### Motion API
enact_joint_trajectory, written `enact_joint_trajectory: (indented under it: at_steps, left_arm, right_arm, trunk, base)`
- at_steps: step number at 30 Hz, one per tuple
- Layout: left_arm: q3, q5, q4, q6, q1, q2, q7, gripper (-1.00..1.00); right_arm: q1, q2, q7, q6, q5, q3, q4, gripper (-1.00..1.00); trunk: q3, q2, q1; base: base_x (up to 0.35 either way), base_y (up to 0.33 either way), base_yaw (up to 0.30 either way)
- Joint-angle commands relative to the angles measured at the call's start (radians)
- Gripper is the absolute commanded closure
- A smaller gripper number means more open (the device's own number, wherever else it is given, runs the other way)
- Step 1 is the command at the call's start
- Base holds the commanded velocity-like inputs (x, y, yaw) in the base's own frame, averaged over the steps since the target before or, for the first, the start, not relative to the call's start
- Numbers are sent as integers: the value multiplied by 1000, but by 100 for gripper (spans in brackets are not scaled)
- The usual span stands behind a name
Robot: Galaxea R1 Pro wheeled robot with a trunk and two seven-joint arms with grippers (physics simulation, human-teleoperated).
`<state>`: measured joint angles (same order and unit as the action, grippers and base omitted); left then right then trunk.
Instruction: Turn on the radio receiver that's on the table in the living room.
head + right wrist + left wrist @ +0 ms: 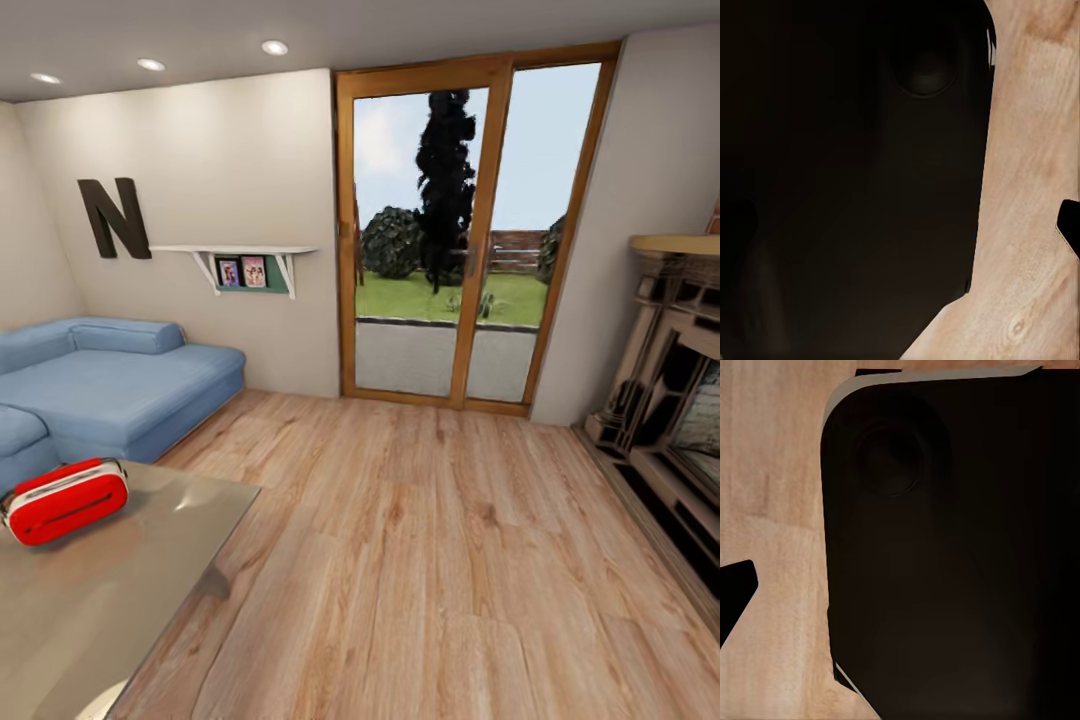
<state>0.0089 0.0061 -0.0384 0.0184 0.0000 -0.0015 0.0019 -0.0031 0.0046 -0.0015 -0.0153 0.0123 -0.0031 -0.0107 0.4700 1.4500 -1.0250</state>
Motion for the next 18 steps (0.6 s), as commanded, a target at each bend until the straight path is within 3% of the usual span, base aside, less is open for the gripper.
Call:
enact_joint_trajectory:
  at_steps: [1,4,10,18]
  left_arm:
    - [0,0,0,0,0,0,0,-100]
    - [0,0,0,0,0,0,0,-100]
    - [0,0,0,0,0,0,0,-100]
    - [12,0,0,0,0,0,0,-100]
  right_arm:
    - [0,0,0,0,0,0,0,-100]
    - [0,0,0,1,0,0,0,-100]
    - [0,0,0,1,0,0,0,-100]
    - [1,0,0,2,0,0,0,-100]
  trunk:
    - [0,0,0]
    - [0,0,0]
    - [0,0,0]
    - [0,0,0]
  base:
    - [0,0,272]
    - [0,0,255]
    - [39,0,35]
    - [271,0,3]
